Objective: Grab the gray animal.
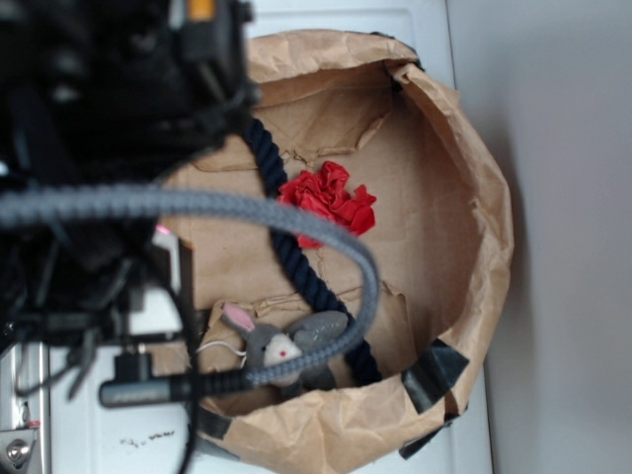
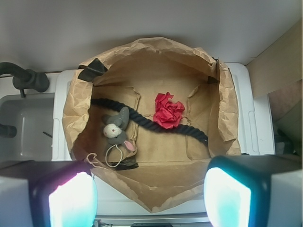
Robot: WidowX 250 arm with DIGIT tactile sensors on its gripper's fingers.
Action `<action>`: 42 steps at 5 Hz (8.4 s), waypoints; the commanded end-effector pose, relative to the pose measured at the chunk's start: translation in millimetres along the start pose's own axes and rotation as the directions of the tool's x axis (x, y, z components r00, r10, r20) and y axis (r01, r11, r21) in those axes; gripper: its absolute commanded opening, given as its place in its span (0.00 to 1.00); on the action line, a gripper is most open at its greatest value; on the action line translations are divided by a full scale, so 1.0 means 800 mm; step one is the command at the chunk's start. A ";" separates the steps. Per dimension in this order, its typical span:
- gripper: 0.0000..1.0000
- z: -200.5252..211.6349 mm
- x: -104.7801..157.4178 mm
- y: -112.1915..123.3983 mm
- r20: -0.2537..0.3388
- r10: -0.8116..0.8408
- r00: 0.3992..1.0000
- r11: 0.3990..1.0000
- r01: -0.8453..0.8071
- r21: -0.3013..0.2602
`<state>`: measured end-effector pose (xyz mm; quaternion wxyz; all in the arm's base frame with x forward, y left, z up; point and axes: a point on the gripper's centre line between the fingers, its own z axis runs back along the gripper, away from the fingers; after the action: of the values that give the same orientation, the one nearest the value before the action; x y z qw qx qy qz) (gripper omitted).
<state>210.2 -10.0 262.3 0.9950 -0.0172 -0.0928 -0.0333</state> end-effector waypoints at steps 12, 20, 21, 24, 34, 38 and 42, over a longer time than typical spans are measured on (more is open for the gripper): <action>1.00 -0.240 -0.059 -0.141 -0.138 -0.328 0.935 0.925 0.289 -0.246; 1.00 -0.230 -0.029 -0.076 -0.145 -0.091 0.985 0.987 0.070 -0.144; 1.00 -0.240 -0.002 -0.061 -0.104 -0.099 0.990 0.991 0.089 -0.097; 1.00 -0.278 0.008 -0.076 -0.068 -0.215 0.974 0.963 0.199 -0.184; 1.00 -0.178 -0.006 -0.033 -0.064 0.135 0.989 0.989 -0.138 -0.047; 1.00 -0.267 0.032 -0.089 -0.045 -0.218 0.975 0.959 0.206 -0.194; 0.00 -0.293 0.022 -0.102 -0.098 -0.202 0.974 0.974 0.189 -0.129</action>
<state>278.7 -92.4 34.3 0.9887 -0.0691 -0.0302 -0.1292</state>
